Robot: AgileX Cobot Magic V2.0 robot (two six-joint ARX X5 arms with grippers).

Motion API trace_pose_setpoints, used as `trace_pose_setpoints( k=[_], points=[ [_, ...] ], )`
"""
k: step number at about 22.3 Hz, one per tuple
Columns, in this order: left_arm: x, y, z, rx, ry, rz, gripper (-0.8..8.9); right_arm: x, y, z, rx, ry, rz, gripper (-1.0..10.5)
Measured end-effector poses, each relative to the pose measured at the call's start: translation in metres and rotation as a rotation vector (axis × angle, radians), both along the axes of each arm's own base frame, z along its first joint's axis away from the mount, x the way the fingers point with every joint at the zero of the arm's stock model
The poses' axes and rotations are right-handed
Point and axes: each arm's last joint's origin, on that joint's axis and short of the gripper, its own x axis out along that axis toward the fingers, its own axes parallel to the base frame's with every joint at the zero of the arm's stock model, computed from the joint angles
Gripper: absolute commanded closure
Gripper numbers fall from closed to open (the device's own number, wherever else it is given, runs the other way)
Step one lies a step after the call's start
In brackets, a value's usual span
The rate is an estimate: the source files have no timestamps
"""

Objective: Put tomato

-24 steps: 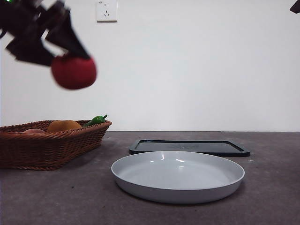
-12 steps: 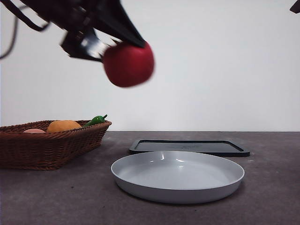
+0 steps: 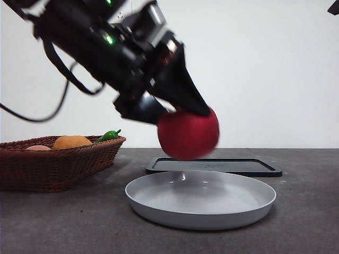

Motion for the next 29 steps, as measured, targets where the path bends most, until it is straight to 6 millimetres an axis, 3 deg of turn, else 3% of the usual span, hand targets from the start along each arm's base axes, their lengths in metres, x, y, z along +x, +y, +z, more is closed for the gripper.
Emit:
trace_pose_setpoints(
  k=[5, 8, 12, 15, 23, 29],
  points=[
    [0.006, -0.012, -0.03, 0.057, 0.019, 0.019, 5.14, 0.0, 0.0, 0.0, 0.0, 0.002, 0.0, 5.2],
    [0.008, -0.013, -0.035, 0.063, 0.023, 0.02, 5.09, 0.0, 0.0, 0.0, -0.001, 0.003, 0.0, 5.2],
    [0.008, -0.013, -0.035, 0.071, 0.011, 0.009, 4.82, 0.0, 0.0, 0.0, -0.001, 0.003, 0.0, 5.2],
    [0.006, -0.013, -0.036, 0.089, 0.016, -0.001, 3.19, 0.0, 0.0, 0.0, -0.001, 0.003, 0.0, 5.2],
    [0.007, -0.016, -0.032, 0.067, 0.003, 0.002, 3.11, 0.0, 0.0, 0.0, -0.001, 0.003, 0.0, 5.2],
    [0.009, -0.01, -0.01, 0.022, -0.024, 0.03, 3.13, 0.0, 0.0, 0.0, -0.001, 0.003, 0.0, 5.2]
  ],
)
